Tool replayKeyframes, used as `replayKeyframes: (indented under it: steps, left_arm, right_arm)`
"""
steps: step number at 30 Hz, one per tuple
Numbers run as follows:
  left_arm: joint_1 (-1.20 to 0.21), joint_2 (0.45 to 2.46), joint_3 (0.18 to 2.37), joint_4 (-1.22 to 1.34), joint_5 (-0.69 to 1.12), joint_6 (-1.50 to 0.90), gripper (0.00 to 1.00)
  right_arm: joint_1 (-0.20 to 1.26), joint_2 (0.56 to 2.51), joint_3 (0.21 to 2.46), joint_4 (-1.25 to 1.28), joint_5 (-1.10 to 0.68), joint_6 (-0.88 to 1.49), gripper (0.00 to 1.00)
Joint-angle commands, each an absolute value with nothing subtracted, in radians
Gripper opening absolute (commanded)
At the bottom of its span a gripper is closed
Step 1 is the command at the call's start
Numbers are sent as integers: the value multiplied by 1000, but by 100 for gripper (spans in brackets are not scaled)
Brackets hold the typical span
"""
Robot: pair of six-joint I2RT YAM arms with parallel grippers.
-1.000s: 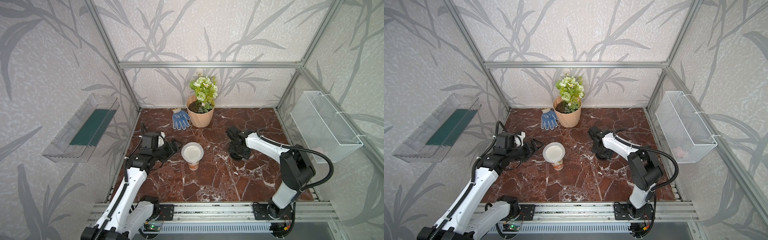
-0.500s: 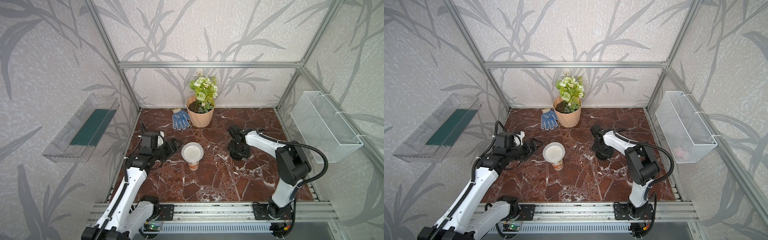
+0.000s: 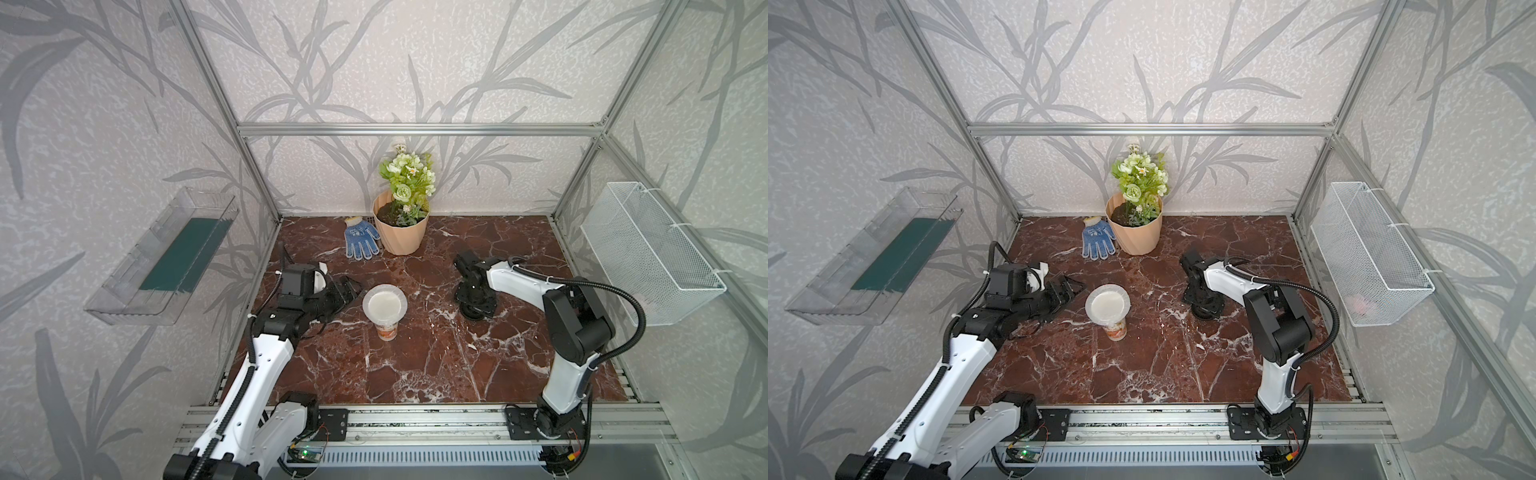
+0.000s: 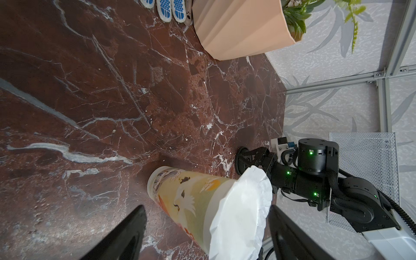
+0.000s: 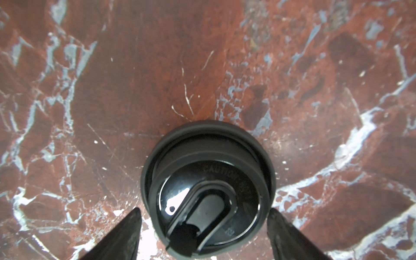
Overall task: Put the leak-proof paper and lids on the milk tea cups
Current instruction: Pick up the cup lid from the center of the board.
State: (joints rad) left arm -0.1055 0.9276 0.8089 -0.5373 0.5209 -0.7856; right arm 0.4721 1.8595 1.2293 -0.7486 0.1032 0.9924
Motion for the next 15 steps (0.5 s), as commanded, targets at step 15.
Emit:
replayKeyframes:
  steps: [15]
  left_arm:
    - [-94, 923, 812, -530, 525, -778, 86]
  right_arm:
    - [458, 1883, 1223, -748, 113, 994, 79]
